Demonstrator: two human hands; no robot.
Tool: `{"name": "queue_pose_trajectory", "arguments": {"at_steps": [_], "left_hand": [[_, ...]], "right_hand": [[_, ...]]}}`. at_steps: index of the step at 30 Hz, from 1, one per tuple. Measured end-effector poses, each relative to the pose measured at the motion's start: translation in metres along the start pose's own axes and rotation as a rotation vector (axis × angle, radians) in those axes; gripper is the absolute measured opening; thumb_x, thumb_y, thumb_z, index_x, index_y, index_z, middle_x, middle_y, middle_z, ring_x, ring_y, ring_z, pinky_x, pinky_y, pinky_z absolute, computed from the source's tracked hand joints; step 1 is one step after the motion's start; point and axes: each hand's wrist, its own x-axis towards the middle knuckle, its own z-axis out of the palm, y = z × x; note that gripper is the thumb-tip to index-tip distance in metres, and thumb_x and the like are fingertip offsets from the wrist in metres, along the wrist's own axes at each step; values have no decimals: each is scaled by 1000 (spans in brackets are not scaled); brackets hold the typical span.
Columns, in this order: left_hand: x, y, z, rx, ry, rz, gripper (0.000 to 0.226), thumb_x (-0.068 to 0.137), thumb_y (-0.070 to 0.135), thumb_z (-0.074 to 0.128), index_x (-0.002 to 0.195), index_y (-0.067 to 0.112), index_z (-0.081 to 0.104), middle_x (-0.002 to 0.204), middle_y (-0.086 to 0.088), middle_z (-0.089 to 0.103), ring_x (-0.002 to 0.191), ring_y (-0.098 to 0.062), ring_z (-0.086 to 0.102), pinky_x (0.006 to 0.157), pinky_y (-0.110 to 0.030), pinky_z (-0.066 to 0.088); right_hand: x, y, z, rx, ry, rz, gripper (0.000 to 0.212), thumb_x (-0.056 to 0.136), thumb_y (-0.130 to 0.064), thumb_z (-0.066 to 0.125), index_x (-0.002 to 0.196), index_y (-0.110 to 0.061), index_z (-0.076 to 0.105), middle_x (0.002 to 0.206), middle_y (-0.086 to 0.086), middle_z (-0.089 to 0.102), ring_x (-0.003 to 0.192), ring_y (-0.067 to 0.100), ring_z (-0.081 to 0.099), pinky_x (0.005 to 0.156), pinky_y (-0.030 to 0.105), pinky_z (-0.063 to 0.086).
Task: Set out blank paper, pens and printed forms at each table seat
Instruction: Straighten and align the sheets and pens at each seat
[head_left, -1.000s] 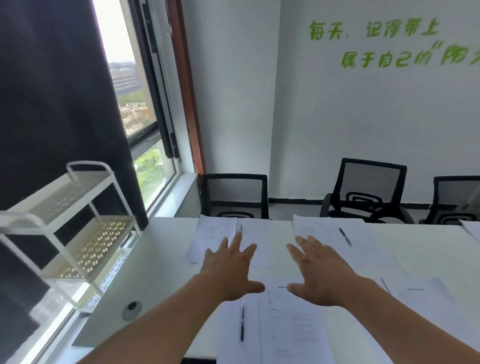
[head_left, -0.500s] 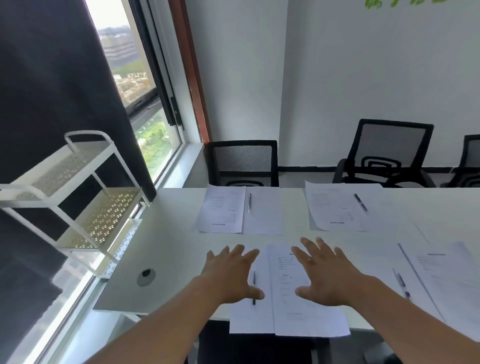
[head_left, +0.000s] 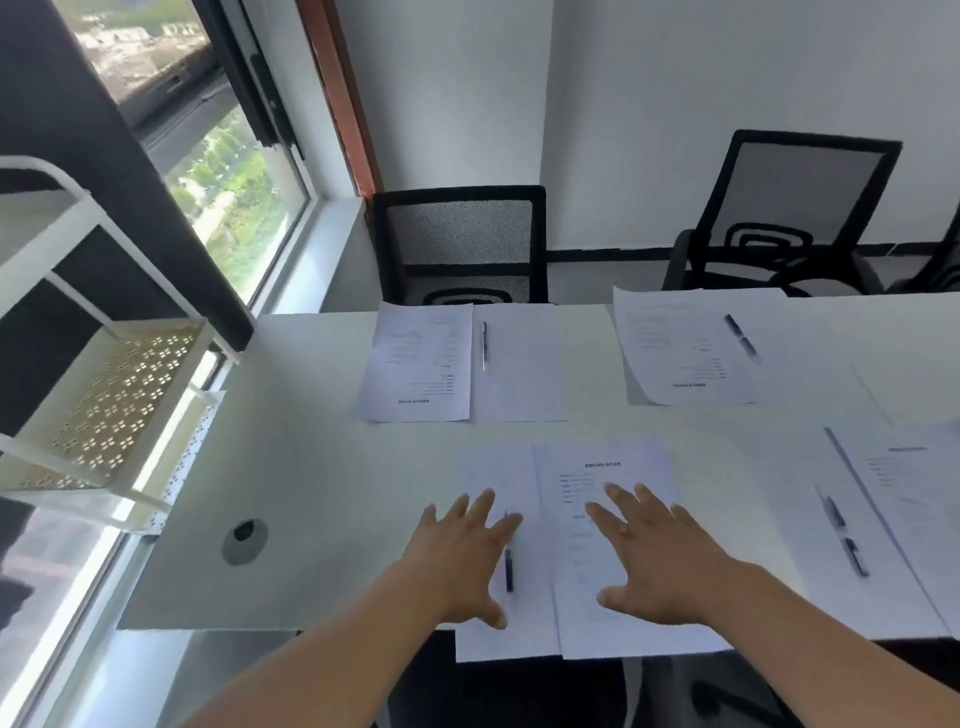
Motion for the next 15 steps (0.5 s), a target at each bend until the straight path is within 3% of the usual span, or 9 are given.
{"name": "queue_pose_trajectory", "arguments": {"at_steps": [9, 15], "left_hand": [[53, 10, 34, 42, -81, 2, 138, 81, 61, 89, 172, 37, -12, 178, -9, -33, 167, -46, -14, 134, -66, 11], [72, 20, 47, 61, -110, -19, 142, 80, 63, 89, 170, 40, -19, 176, -3, -38, 164, -49, -20, 131, -71, 6]], "right_hand": [[51, 33, 37, 0, -43, -62, 108, 96, -67, 57, 171, -30, -11, 178, 5, -26, 165, 36, -20, 133, 56, 6], [66, 43, 61, -9, -53, -97, 118, 93, -70, 62, 168, -37, -22, 166, 4, -49, 156, 37, -40, 131, 63, -2]]}}
